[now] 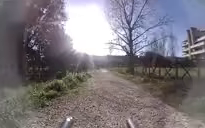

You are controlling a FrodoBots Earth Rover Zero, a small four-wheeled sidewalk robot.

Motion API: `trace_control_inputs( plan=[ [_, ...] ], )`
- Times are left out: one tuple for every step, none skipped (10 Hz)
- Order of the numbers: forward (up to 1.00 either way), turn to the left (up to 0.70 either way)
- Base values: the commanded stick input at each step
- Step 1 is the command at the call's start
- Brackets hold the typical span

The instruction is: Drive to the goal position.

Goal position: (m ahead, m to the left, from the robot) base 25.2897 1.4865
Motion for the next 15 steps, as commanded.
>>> trace_control_inputs(
  plan=[
    [0.50, 0.00],
    [0.50, 0.00],
    [0.50, 0.00],
    [0.50, 0.00],
    [0.50, 0.00],
    [0.50, 0.00],
    [0.50, 0.00],
    [0.50, 0.00],
    [0.50, 0.00],
    [0.50, 0.00],
    [0.50, 0.00],
    [0.50, 0.00],
    [0.50, 0.00],
    [0.50, 0.00],
    [0.50, 0.00]
  ],
)
